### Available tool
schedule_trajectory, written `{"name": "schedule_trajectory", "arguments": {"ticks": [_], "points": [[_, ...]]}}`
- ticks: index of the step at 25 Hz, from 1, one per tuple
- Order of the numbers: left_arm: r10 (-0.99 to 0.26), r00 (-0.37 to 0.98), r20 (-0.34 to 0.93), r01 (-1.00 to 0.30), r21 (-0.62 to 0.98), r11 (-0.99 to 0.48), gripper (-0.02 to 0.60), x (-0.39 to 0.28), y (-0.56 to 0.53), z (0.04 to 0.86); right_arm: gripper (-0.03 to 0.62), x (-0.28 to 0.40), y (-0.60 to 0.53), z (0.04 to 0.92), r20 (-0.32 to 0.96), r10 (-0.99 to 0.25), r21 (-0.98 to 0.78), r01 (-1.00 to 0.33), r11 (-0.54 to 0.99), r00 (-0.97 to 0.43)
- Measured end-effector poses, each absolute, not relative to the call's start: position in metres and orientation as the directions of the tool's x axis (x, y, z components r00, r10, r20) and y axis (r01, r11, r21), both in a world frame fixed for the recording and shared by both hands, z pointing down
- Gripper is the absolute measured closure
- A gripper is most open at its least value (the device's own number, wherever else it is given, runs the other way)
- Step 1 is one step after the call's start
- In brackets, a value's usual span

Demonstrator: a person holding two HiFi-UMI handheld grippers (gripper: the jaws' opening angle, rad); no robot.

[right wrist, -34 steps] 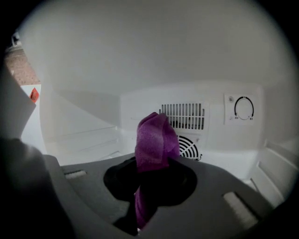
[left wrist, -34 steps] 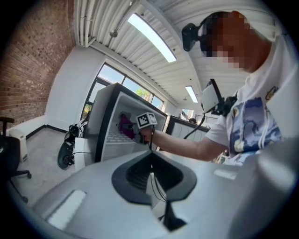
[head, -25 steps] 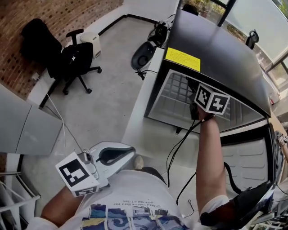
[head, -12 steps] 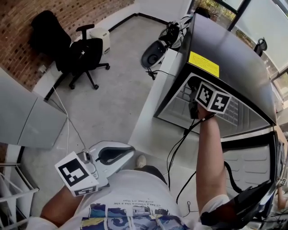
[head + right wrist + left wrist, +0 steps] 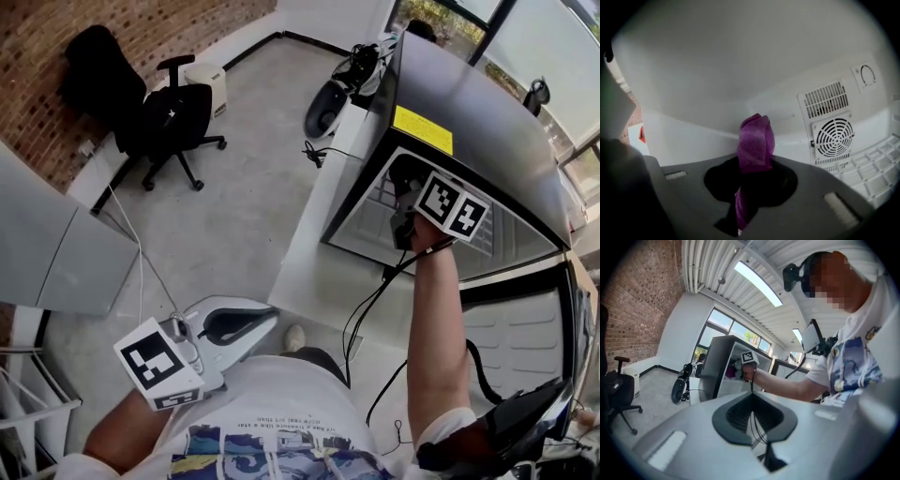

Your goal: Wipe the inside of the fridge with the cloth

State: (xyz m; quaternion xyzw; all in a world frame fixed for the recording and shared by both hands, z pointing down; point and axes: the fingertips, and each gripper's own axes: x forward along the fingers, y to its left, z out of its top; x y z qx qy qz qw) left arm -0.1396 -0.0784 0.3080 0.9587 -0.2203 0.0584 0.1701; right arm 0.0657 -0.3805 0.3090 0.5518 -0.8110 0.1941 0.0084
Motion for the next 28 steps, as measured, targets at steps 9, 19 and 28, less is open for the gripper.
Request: {"name": "schedule_trajectory", "arguments": {"ticks": [9, 19, 28], "points": [[-0.303, 0.937, 0.175, -0.344, 0.296, -0.891, 0.577, -0.116, -0.066, 0.309, 0.540, 0.147, -0.336, 0.288, 0.206, -0.955, -0.204, -0.964, 0.172, -0.214], [-0.171, 0.973, 0.154, -0.212, 0.302, -0.929, 0.575, -0.068, -0.066, 0.305, 0.540, 0.258, -0.288, 0.278, 0.224, -0.974, -0.035, -0.998, -0.053, 0.044], [-0.131, 0.979, 0.155, -0.174, 0.308, -0.935, 0.575, -0.036, -0.073, 0.307, 0.540, 0.279, -0.287, 0.306, 0.290, -0.952, 0.140, -0.989, -0.056, 0.095]]}}
